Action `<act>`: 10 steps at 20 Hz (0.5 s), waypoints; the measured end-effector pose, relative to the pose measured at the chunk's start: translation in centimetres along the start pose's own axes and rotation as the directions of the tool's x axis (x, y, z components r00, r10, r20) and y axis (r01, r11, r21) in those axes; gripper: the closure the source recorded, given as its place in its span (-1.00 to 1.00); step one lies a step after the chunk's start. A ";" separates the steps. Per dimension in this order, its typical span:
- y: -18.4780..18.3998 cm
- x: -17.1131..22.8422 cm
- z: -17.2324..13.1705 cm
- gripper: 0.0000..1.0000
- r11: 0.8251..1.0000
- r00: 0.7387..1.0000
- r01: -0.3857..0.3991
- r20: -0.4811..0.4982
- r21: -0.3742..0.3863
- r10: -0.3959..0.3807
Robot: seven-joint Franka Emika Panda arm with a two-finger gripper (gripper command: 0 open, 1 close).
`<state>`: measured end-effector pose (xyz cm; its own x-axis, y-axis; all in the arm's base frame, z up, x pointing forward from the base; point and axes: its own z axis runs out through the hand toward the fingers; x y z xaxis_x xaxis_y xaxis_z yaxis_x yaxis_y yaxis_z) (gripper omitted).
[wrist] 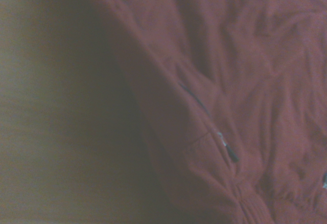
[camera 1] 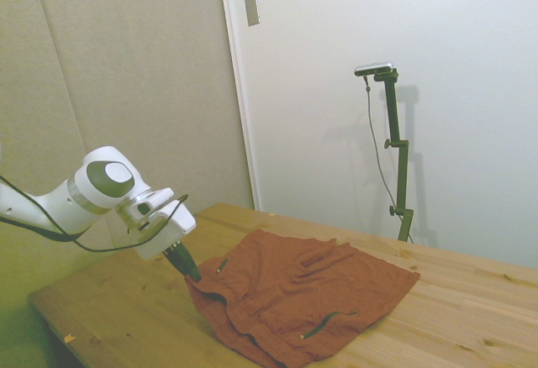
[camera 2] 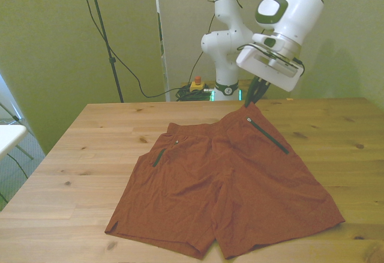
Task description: Fold the shorts
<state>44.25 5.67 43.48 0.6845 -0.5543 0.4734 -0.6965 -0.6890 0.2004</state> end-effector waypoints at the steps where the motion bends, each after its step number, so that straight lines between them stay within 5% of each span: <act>1: 1.1 1.2 -0.2 1.00 0.999 0.999 -0.036 0.015 0.023 0.036; 5: 5.4 5.3 0.2 1.00 0.984 0.985 -0.164 0.070 0.073 0.159; 10: 11.4 10.2 5.5 1.00 0.942 0.936 -0.316 0.200 0.112 0.290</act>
<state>44.44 -10.38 45.86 0.4818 -0.8120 0.3294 -0.8484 -0.5263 -0.0564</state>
